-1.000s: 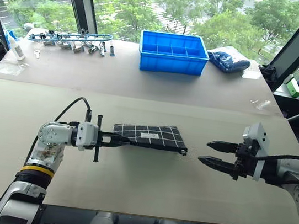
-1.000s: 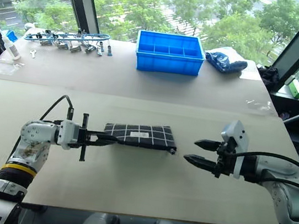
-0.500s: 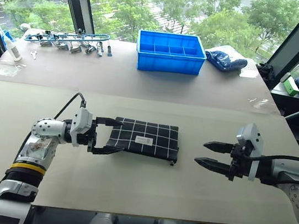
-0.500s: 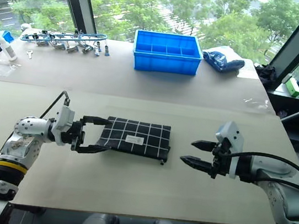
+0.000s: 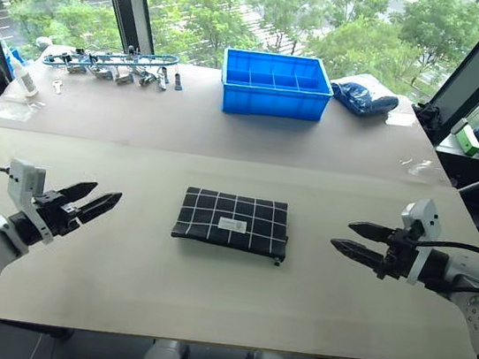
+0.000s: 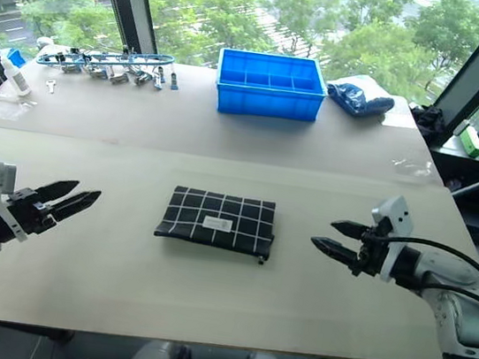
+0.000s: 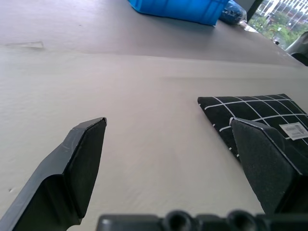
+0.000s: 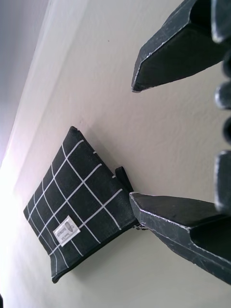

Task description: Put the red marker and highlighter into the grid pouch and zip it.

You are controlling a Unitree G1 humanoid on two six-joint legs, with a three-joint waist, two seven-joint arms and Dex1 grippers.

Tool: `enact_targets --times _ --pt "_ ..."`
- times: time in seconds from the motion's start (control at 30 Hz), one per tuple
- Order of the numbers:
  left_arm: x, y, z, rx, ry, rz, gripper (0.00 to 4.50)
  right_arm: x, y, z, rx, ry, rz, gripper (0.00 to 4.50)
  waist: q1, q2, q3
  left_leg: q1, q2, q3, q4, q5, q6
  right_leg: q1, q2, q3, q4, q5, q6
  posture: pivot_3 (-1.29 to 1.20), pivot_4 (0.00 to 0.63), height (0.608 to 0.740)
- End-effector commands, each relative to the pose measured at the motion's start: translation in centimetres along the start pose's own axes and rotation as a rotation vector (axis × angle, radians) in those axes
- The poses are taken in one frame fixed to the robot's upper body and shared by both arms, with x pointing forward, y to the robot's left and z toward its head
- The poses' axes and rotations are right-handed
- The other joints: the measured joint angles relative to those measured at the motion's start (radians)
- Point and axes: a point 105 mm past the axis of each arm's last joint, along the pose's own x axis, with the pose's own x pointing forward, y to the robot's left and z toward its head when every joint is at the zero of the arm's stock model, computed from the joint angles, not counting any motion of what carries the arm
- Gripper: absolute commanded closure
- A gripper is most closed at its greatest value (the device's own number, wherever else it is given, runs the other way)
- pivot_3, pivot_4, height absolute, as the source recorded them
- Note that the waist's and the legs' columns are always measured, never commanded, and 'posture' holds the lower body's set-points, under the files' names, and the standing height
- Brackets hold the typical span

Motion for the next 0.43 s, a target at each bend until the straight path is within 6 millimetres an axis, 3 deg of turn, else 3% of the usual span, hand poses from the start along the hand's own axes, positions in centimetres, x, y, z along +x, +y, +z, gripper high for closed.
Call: enact_targets --times 0.03,0.43 --pt "-0.5 0.0 0.5 0.041 -0.007 0.039 0.05 0.0 -0.6 1.2 -0.044 -0.032 -0.013 0.80 0.000 0.000 0.000 0.000 0.000 0.000 0.000 0.000 0.000 0.000 0.000 0.000 0.000 0.000 0.000 0.00 0.150 0.740" --pt "-0.3 -0.9 0.5 0.045 -0.041 0.019 0.05 1.0 -1.0 1.3 -0.045 -0.046 -0.028 0.80 0.006 0.000 0.000 0.000 0.000 0.001 0.000 0.000 0.000 0.000 0.000 0.000 0.000 0.000 0.000 0.00 0.150 0.740"
